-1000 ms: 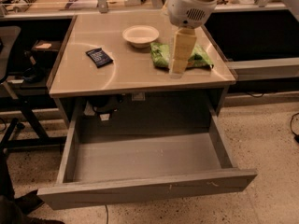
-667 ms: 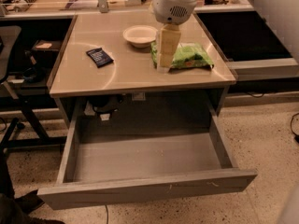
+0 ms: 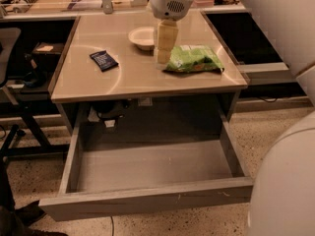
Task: Place rxbar blueberry into top drawer
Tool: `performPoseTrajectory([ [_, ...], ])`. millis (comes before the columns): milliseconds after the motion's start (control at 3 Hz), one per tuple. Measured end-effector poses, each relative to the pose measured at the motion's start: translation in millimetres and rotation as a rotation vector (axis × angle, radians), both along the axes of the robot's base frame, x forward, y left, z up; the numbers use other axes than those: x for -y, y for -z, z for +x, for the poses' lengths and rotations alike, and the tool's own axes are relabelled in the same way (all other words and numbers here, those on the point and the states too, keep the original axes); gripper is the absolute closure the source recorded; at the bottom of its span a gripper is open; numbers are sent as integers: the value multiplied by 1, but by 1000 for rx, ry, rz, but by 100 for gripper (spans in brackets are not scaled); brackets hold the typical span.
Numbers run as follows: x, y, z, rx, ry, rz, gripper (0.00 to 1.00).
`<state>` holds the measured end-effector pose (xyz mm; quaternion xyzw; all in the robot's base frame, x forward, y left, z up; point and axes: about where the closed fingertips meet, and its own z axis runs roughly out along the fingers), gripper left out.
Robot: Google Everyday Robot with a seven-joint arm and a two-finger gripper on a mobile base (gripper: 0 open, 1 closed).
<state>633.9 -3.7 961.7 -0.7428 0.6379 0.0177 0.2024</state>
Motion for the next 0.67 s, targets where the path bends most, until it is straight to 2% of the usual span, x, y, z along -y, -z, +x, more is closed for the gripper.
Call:
performPoseTrajectory([
  [333, -11, 8, 9, 13, -26, 49, 0],
  [667, -33, 19, 32, 7, -82, 76, 0],
])
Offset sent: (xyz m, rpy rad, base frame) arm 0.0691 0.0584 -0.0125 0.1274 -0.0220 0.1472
